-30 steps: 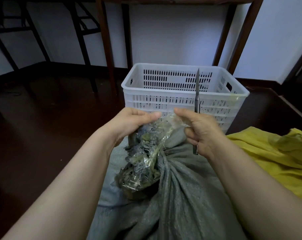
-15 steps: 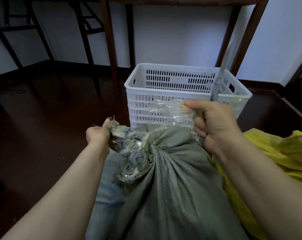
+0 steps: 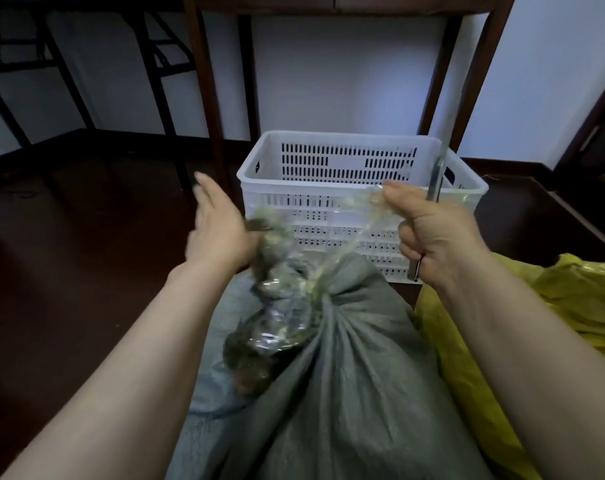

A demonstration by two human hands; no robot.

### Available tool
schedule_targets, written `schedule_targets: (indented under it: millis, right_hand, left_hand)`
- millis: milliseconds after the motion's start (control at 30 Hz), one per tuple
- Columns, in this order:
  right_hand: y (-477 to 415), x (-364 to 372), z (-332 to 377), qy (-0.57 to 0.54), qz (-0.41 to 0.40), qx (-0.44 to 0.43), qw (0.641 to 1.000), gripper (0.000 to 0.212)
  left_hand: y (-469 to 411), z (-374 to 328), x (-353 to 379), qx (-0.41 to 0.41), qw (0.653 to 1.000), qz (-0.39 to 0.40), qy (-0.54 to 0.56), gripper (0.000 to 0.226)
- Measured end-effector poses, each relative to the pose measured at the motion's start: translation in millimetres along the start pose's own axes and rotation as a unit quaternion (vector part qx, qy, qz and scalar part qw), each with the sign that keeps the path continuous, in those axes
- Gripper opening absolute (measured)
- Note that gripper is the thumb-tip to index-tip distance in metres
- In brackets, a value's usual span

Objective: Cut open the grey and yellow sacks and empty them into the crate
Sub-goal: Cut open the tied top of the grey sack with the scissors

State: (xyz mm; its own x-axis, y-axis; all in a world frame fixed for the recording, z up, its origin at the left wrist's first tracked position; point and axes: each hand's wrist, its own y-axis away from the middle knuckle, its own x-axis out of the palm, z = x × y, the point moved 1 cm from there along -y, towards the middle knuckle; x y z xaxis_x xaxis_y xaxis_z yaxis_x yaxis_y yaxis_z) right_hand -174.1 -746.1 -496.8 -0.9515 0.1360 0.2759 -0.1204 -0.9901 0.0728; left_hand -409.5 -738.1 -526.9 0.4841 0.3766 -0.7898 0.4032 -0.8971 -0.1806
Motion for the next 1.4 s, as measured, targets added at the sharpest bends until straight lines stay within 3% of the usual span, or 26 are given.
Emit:
schedule_targets:
  millis: [67,100,167,233,300,333,467,533,600,700,800,833,1000,1167,1233,1300,1400]
  right_hand:
    - [-3.4,-7.4,5.3,0.000,-0.027,-0.018,0.999,0.019]
    - [-4.5,-10.0,6.5,-0.002,-0.034,-0.020,0.999,0.022]
    - [-4.6,-9.5,6.6,-0.006,-0.026,-0.013,1.000,0.023]
    - [-3.0,-2.2,4.6,-0.007,-0.007,0.003,1.000,0.025]
    - [-1.0,6.5,3.6,0.009,0.020,0.019,1.000,0.029]
    - [0.8,9.4,4.2,0.021,0.029,0.024,0.999,0.032]
    - [6.7,8.1,7.2,0.068,0.058,0.027,0.996,0.023]
    - [5.7,5.6,8.8,0.056,0.058,0.041,0.996,0.040]
    - [-1.6,-3.9,10.6,-0.001,-0.001,0.047,0.999,0.053]
    - [-11.5,-26.2,5.2,-0.022,-0.075,0.044,0.996,0.041]
    - [-5.6,-19.9,-16.0,0.096,0.006,0.092,0.991,0.017]
    - [-2.5,-11.4,-24.5,0.123,0.034,0.102,0.987,0.017]
    - [13.8,27.9,-55.3,0.137,0.139,0.088,0.977,0.058]
    - [22.5,33.0,-65.2,0.138,0.180,0.115,0.967,0.052]
    - [22.6,31.9,-64.5,0.156,0.174,0.115,0.966,0.038]
    - [19.3,27.7,-62.4,0.169,0.130,0.115,0.970,0.029]
    - [11.3,18.7,-56.3,0.155,0.065,0.100,0.981,0.019]
  left_hand:
    - [4.0,-6.3,-13.9,0.029,0.997,-0.074,-0.008,0.111]
    - [6.4,-14.4,-20.5,0.050,0.994,-0.082,0.043,0.096]
    - [17.6,-41.4,-22.3,0.075,0.961,0.022,0.264,0.064]
    - [39.8,-69.8,-10.7,0.113,0.906,0.164,0.374,0.068]
    - [56.9,-87.7,5.5,0.139,0.889,0.235,0.367,0.086]
    - [60.4,-91.1,12.1,0.136,0.886,0.247,0.367,0.085]
    - [60.1,-86.8,16.3,0.156,0.892,0.238,0.351,0.032]
    - [60.4,-84.5,12.9,0.157,0.881,0.246,0.371,0.021]
    - [57.4,-81.1,5.7,0.140,0.880,0.233,0.390,0.023]
    - [45.6,-69.1,-8.8,0.097,0.881,0.206,0.414,0.017]
    - [43.3,-67.3,-13.0,0.075,0.863,0.221,0.448,0.021]
    - [45.0,-71.1,-11.5,0.065,0.852,0.233,0.464,0.018]
    - [48.6,-78.5,-13.2,0.022,0.774,0.298,0.559,0.035]
    - [43.1,-66.2,-21.5,-0.003,0.726,0.299,0.619,0.044]
    - [37.5,-61.2,-25.4,-0.003,0.725,0.288,0.626,0.046]
    - [29.9,-54.3,-28.4,0.000,0.748,0.263,0.609,0.046]
    - [24.3,-45.8,-25.4,-0.002,0.838,0.208,0.505,0.051]
